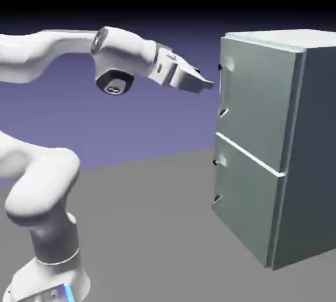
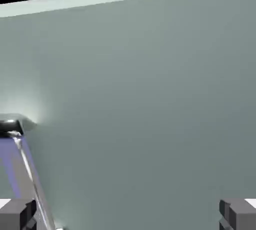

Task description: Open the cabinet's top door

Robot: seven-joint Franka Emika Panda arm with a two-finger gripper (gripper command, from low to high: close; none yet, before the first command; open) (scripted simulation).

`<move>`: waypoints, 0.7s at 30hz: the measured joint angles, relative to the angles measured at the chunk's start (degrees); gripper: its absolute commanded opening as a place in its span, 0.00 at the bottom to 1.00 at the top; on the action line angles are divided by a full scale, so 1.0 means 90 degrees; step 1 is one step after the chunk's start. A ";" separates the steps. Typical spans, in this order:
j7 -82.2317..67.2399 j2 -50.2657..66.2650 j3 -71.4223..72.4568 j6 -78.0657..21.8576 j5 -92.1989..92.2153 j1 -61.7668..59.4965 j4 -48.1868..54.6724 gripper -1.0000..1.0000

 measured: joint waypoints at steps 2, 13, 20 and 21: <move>-0.0256 -0.0215 0.0272 -0.0078 0.0554 -0.0228 0.0050 0.50; -0.1665 -0.1398 0.1769 -0.0509 0.3600 -0.1483 0.0323 0.50; -0.2561 -0.2151 0.2721 -0.0783 0.5538 -0.2282 0.0496 0.50; -0.2690 -0.2258 0.2857 -0.0822 0.5815 -0.2396 0.0521 0.50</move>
